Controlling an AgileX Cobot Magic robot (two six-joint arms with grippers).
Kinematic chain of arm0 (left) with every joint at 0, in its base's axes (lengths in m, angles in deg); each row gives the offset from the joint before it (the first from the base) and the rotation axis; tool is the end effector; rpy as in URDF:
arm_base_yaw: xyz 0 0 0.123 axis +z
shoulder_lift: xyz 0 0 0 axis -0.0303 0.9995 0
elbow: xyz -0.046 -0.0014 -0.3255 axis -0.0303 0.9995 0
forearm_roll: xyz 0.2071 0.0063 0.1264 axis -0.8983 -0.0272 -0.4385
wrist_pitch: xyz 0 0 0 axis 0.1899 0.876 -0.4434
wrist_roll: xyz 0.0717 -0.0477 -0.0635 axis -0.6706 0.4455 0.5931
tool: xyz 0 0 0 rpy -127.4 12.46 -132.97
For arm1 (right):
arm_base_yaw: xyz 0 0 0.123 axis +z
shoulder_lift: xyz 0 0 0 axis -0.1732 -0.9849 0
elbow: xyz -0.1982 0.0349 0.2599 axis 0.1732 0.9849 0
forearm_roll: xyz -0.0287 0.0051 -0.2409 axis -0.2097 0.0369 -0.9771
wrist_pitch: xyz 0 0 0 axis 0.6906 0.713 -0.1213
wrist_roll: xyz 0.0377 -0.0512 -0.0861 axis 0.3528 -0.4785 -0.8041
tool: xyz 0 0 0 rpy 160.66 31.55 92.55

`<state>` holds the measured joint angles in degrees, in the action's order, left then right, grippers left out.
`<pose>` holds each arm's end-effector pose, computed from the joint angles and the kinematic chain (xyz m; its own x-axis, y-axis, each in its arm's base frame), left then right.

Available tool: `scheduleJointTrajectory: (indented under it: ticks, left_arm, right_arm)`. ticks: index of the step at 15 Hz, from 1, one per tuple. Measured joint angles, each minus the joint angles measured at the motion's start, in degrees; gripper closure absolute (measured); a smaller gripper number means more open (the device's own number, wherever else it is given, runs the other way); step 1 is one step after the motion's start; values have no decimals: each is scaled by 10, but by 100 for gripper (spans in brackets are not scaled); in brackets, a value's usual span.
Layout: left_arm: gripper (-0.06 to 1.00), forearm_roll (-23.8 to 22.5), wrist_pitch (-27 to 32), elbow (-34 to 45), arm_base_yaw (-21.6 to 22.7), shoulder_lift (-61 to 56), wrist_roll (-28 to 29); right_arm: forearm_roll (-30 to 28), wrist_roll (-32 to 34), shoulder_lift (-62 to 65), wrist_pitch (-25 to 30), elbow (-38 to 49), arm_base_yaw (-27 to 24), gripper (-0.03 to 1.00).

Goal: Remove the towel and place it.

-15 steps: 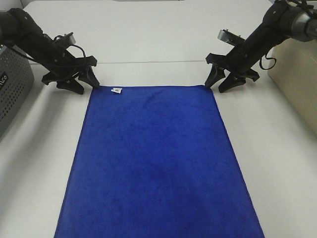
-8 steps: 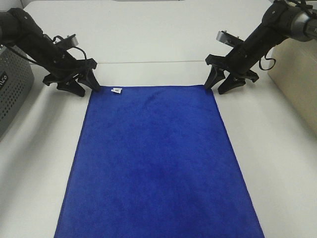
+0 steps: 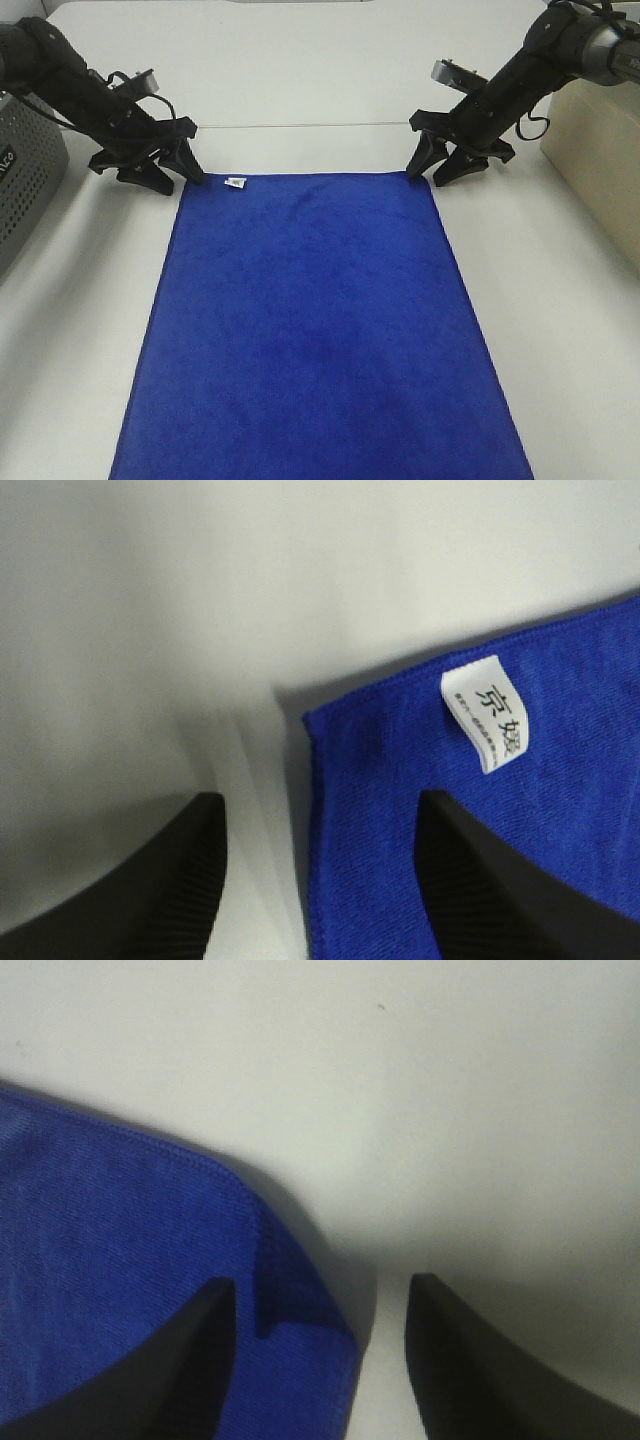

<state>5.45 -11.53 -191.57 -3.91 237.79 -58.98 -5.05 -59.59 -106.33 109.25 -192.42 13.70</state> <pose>0.5575 -0.0739 0.1059 -0.9661 0.0094 -0.2580 0.1372 0.8651 -0.4824 0.5632 0.0842 0.1044 -0.9500 -0.1412 -0.2784 -0.2497 0.8791 0.4059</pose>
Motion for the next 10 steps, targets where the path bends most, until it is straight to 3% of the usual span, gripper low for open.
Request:
scheduleJointTrajectory:
  ticks: [6,10]
  left_arm:
    - [40,6,-9,0,-20,2,-13]
    - [40,6,-23,0,-41,2,-15]
  right_arm:
    - [23,-5,-14,-32,-7,33,43]
    - [-6,-7,-14,-34,-10,40,44]
